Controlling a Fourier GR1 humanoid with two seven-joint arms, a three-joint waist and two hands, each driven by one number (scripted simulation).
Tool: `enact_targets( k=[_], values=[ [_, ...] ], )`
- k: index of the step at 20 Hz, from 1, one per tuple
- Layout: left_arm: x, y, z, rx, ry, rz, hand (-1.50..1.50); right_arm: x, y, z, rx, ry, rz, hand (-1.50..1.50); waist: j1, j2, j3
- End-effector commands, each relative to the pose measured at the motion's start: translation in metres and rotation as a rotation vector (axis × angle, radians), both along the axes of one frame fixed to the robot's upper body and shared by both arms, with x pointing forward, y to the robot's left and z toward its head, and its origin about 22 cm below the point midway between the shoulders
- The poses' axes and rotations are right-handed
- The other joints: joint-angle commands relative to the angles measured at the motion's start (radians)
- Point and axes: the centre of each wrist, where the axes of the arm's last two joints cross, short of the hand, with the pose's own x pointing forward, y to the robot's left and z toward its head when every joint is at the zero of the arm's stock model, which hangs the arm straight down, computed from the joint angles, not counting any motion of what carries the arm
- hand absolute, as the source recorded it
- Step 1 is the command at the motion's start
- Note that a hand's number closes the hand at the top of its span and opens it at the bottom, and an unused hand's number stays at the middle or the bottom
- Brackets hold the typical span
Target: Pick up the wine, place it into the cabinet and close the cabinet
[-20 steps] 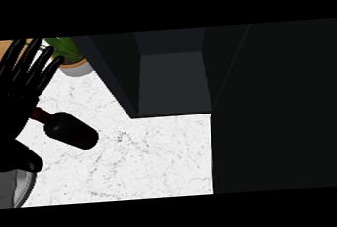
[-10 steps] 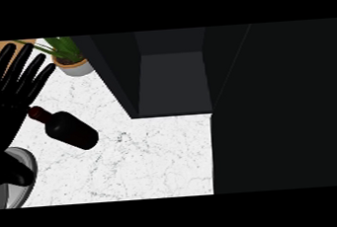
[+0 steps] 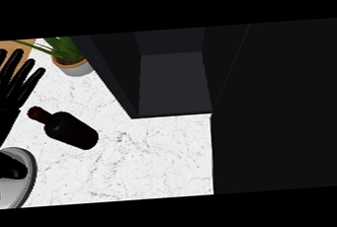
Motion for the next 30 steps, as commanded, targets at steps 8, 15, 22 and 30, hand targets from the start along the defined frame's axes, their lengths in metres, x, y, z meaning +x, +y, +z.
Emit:
enact_targets(
  k=[8,15,22,30],
  values=[
    [-0.003,0.024,-0.040,0.054,0.017,0.052,-1.50,-0.008,-0.001,0.007,-0.016,-0.025,0.002,-1.50,-0.001,0.000,0.000],
    [0.007,0.058,-0.059,0.092,0.066,0.095,-1.50,-0.009,0.001,-0.005,0.012,-0.008,0.018,-1.50,-0.003,0.001,0.000],
    [0.020,0.065,-0.088,0.135,0.092,0.095,-1.50,-0.007,0.012,0.007,0.015,-0.023,0.002,-1.50,-0.004,0.001,0.000],
    [0.012,0.085,-0.130,0.151,0.116,0.086,-1.50,-0.001,0.011,0.016,-0.004,-0.018,0.036,-1.50,-0.005,0.003,-0.001]
  ],
)
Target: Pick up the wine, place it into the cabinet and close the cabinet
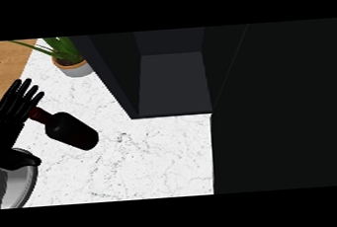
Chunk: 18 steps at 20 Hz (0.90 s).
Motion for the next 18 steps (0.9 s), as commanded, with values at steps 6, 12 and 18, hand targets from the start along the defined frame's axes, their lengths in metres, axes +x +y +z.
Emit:
enact_targets(
  k=[6,12,18],
  values=[
    [0.016,0.004,-0.029,0.019,0.035,0.026,-1.50,-0.003,-0.001,-0.006,-0.031,-0.018,0.011,-1.50,-0.008,0.006,-0.007],
    [0.016,0.030,-0.037,0.009,0.047,0.011,-1.50,-0.004,-0.005,0.007,-0.010,-0.009,0.003,-1.50,-0.011,0.007,-0.008],
    [0.024,0.008,-0.063,0.001,0.086,0.006,-1.50,0.006,0.010,-0.013,-0.006,-0.018,0.009,-1.50,-0.009,0.007,-0.008]
  ],
)
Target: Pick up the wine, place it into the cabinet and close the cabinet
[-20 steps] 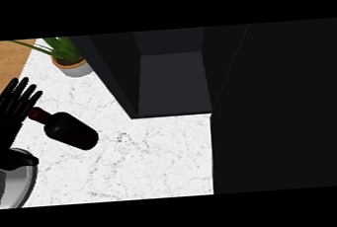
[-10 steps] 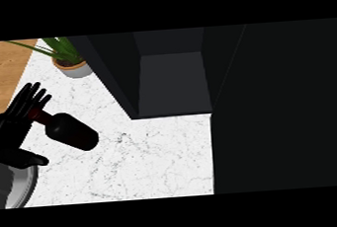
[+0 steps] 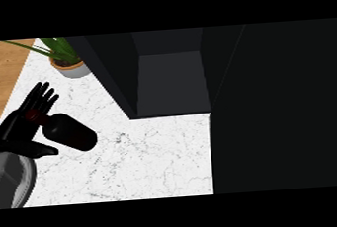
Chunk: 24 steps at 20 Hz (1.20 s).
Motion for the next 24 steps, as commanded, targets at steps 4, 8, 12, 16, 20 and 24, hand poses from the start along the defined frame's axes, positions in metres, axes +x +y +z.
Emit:
enact_targets(
  k=[4,8,12,16,20,24],
  values=[
    [-0.006,-0.001,-0.031,-0.008,0.042,-0.022,-1.50,-0.008,-0.009,0.005,-0.006,-0.009,-0.001,-1.50,-0.007,0.007,-0.009],
    [-0.019,-0.012,-0.054,-0.010,0.041,-0.026,-1.50,0.002,-0.007,0.000,-0.001,-0.022,-0.018,-1.50,-0.007,0.009,-0.010],
    [-0.021,-0.007,-0.055,0.016,0.047,-0.024,-1.50,0.000,0.000,-0.004,-0.012,-0.006,-0.017,-1.50,-0.005,0.008,-0.010],
    [-0.024,0.001,-0.056,-0.011,0.072,-0.012,-1.50,0.005,-0.004,0.003,-0.001,-0.009,-0.011,-1.50,-0.009,0.011,-0.011],
    [-0.031,-0.014,-0.071,-0.038,0.049,0.000,-1.50,-0.009,-0.015,-0.007,-0.013,-0.009,-0.023,-1.50,-0.008,0.007,-0.010],
    [-0.019,-0.037,-0.075,-0.120,0.092,-0.022,-1.50,-0.005,-0.013,-0.001,-0.010,-0.034,-0.033,-1.50,-0.014,0.010,-0.011]
  ],
)
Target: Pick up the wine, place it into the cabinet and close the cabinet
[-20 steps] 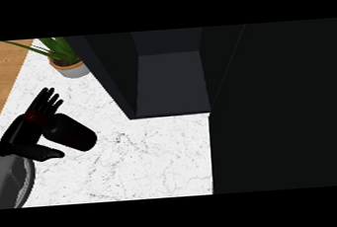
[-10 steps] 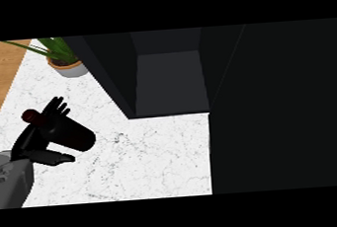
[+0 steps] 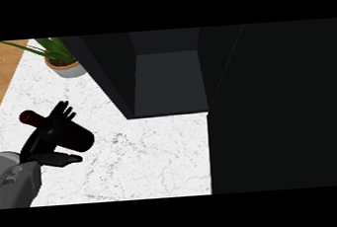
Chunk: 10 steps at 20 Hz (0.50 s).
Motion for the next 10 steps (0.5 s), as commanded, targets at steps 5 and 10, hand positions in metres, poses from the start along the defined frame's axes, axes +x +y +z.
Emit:
enact_targets(
  k=[5,10],
  values=[
    [-0.014,-0.011,-0.018,-0.198,-0.044,-0.066,-1.50,0.004,0.002,0.001,-0.008,0.002,-0.014,-1.50,0.002,0.001,-0.001],
    [-0.022,-0.002,-0.020,-0.198,-0.046,-0.067,-1.50,0.010,0.000,0.003,-0.007,-0.004,0.003,-1.50,-0.002,0.006,-0.002]
  ],
)
